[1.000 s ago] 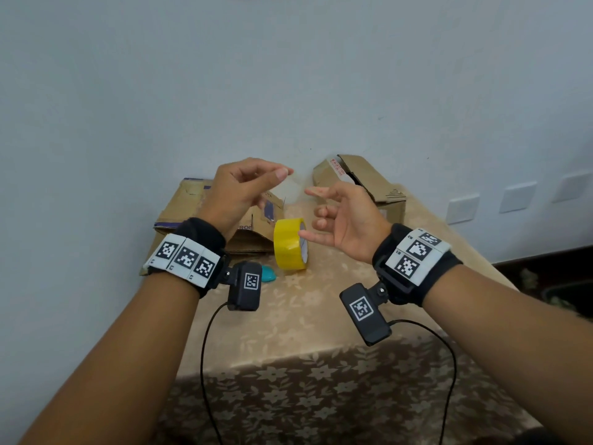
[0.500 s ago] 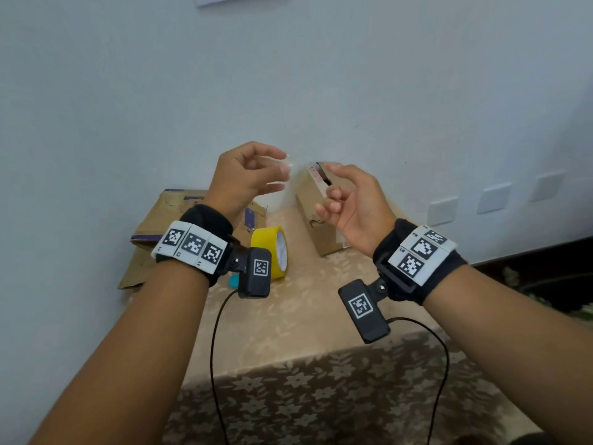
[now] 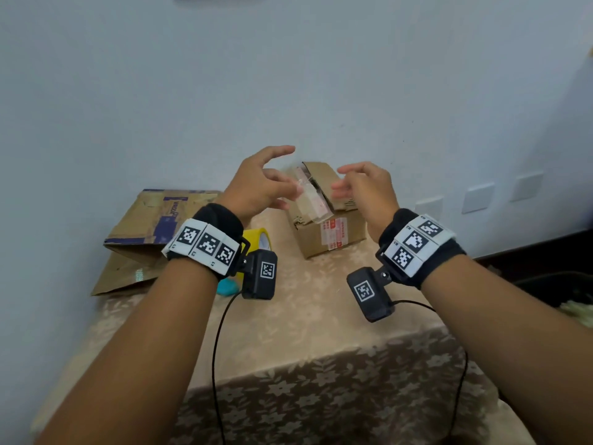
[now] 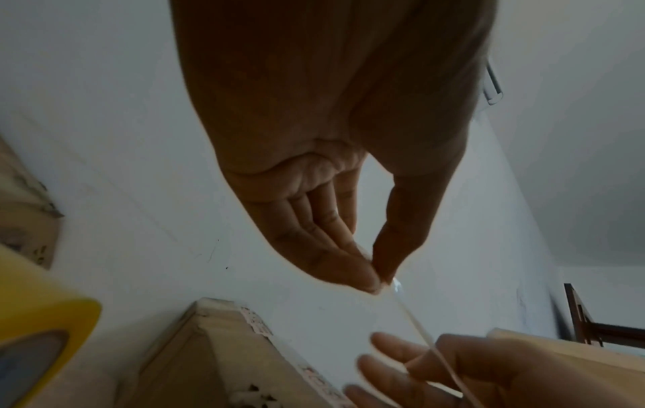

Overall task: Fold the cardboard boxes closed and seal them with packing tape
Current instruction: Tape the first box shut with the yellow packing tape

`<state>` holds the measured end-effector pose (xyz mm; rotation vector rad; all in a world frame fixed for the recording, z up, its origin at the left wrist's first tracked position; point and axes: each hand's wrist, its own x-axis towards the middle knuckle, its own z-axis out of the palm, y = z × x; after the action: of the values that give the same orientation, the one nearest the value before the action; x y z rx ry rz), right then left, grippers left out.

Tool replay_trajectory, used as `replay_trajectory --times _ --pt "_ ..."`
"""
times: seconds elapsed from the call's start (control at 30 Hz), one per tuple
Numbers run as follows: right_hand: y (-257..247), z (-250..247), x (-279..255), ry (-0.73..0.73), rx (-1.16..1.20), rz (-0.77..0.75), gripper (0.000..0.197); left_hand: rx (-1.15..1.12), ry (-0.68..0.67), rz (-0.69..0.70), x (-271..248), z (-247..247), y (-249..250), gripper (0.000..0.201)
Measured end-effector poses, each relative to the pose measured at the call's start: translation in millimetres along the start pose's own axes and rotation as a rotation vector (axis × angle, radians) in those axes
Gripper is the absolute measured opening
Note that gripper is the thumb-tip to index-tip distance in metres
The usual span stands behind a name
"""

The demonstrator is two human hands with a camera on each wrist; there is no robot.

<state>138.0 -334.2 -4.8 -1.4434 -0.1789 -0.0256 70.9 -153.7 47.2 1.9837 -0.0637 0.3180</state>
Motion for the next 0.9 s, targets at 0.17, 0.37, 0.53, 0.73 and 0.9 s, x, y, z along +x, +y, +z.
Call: replay_trajectory --times 0.17,0.37,0.53,0.73,0.9 --pt "5.7 3.5 -3.2 -0.151 -0.092 0.043 0.026 0.031 -0.081 -0.036 7.3 5.8 -8.5 0.070" --pt "7.8 10.3 -1.1 -0.188 -0.194 -0.002 0.018 0.181 -0.144 -0.058 18.1 13.8 -19.7 0.069" --pt "13.5 11.4 0.2 -0.225 -0.272 -0.078 0.009 0.289 -0.147 -0.090 22.5 16.5 -25.2 0.063" --pt "5.8 6.3 -1.9 -0.269 -0.293 -0.025 0.035 0.235 -0.160 -0.115 21.5 20.8 -27.8 0.059" --pt "4.4 5.0 -3.1 -0.301 -0.280 0.032 0.049 0.087 -0.252 -0.191 16.1 13.3 -16.3 0.060"
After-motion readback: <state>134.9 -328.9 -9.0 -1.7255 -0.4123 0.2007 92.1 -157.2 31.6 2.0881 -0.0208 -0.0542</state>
